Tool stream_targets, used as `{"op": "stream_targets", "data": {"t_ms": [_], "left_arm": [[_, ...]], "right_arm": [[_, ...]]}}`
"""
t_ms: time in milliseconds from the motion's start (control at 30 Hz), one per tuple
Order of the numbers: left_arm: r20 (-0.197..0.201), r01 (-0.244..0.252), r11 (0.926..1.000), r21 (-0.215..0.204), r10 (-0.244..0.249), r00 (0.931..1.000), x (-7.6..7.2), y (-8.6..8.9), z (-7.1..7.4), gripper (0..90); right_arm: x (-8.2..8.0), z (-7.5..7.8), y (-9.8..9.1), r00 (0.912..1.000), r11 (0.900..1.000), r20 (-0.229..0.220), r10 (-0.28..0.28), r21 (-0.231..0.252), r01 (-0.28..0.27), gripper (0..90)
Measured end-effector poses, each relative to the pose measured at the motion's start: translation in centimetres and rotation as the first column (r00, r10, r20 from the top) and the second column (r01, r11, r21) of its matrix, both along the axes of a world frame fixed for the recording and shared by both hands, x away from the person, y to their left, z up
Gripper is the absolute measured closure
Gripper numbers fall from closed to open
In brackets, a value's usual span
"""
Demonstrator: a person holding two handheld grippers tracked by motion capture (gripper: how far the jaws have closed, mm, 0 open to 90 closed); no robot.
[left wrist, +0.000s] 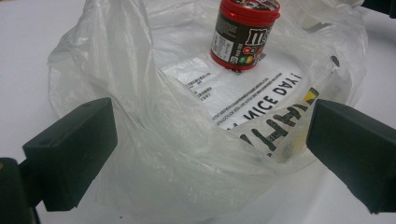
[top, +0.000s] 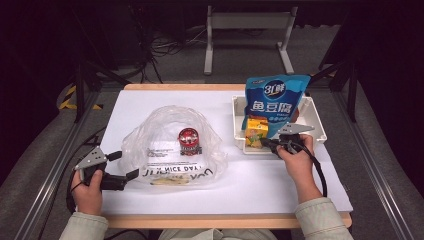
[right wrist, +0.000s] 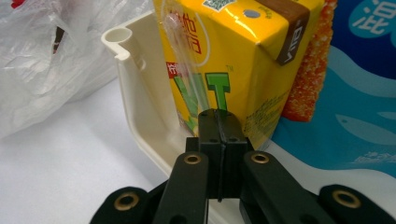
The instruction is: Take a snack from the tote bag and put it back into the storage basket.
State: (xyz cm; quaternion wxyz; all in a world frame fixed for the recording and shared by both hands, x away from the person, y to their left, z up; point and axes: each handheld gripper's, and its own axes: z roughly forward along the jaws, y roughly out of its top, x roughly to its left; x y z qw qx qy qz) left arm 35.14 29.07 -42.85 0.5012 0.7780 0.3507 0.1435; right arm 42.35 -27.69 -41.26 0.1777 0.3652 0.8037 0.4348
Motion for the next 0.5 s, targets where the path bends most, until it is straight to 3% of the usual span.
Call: {"op": "stream_targets", "data": {"t_ms": [500], "left_arm": [[0.002, -0.003, 1.0, -0.002, 0.003, 1.0, -0.07, 0.11, -0.01, 2.4]], "right_arm": [[0.25, -0.19, -0.28, 0.9995, 0.9995, 0.003, -0.031, 0.002, 0.031, 90.0]]}}
